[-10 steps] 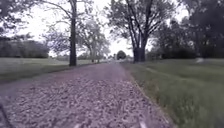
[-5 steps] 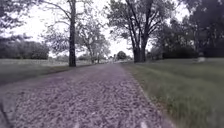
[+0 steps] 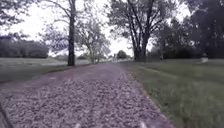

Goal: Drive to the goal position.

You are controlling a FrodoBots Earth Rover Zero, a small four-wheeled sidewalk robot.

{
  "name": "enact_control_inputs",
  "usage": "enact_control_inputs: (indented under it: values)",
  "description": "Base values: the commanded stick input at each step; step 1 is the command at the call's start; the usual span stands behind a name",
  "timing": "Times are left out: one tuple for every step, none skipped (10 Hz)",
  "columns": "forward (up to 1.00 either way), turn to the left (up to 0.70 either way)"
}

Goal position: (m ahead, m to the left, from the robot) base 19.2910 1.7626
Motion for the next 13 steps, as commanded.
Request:
enact_control_inputs:
  values:
    - [0.70, 0.00]
    - [0.70, 0.00]
    - [0.70, 0.00]
    - [0.70, 0.00]
    - [0.70, 0.00]
    - [0.70, 0.00]
    - [0.70, 0.00]
    - [0.70, 0.00]
    - [0.70, 0.00]
    - [0.70, 0.00]
    - [0.70, 0.00]
    - [0.70, 0.00]
    - [0.70, 0.00]
